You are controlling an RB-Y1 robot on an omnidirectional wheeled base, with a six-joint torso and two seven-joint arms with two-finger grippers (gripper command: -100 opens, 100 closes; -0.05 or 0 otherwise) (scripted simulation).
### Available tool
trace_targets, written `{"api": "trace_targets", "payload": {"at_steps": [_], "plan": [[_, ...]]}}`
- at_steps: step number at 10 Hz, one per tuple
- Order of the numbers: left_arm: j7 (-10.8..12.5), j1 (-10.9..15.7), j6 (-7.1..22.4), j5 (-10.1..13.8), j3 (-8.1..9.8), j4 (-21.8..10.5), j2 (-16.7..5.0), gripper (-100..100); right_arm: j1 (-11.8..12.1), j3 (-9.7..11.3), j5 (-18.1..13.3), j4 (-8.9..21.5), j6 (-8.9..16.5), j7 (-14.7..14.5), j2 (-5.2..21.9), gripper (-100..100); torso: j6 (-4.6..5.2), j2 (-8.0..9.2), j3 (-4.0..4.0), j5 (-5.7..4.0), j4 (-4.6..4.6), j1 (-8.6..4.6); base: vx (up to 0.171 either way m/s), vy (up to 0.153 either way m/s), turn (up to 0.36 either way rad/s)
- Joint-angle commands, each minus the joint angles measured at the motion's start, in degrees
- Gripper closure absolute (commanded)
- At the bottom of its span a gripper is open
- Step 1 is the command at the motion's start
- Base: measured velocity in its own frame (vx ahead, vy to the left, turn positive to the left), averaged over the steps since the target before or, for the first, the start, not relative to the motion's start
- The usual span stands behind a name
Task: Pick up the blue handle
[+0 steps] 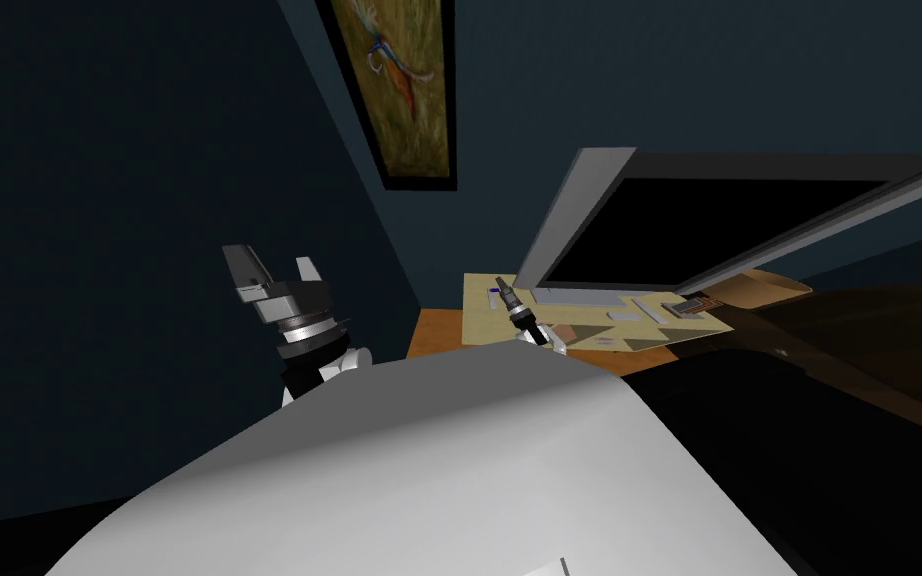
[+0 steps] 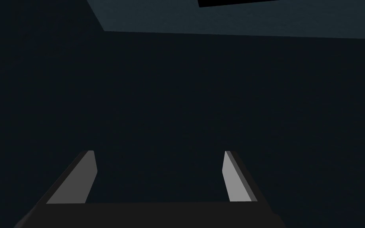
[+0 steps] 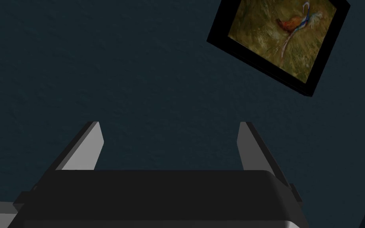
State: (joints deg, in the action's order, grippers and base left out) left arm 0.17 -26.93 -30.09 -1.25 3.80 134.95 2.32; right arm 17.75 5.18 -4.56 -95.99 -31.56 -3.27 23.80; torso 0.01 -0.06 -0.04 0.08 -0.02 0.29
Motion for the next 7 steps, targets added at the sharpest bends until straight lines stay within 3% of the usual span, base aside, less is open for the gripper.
{"api": "trace_targets", "payload": {"at_steps": [1, 3, 6, 7], "plan": [[0.00, 0.00, 0.00, 0.00, 0.00, 0.00, 0.00, 0, -1.47, 1.06, -1.23, 2.86, -0.66, -1.07, 2.40, -100, 0.00, 0.00, 0.00, 0.00, 0.00, 0.00, 0.025, 0.102, 0.099], [0.00, 0.00, 0.00, 0.00, 0.00, 0.00, 0.00, 0, -1.47, 1.06, -1.23, 4.88, -0.66, -1.07, 2.40, -100, 0.01, -0.02, -0.01, 0.00, 0.00, -0.01, 0.020, 0.053, 0.014], [0.00, 0.00, 0.00, 0.00, 0.00, 0.00, 0.00, 0, -3.94, 3.01, -3.58, 10.21, -1.67, -3.08, 6.80, -100, 0.01, 0.02, 0.01, -0.02, 0.01, -0.09, 0.019, 0.070, 0.087], [0.00, 0.00, 0.00, 0.00, 0.00, 0.00, 0.00, 0, -3.94, 3.01, -3.58, 11.13, -1.67, -3.08, 6.80, -100, -0.01, -0.01, 0.00, 0.00, 0.00, -0.01, 0.021, 0.082, 0.055]]}}
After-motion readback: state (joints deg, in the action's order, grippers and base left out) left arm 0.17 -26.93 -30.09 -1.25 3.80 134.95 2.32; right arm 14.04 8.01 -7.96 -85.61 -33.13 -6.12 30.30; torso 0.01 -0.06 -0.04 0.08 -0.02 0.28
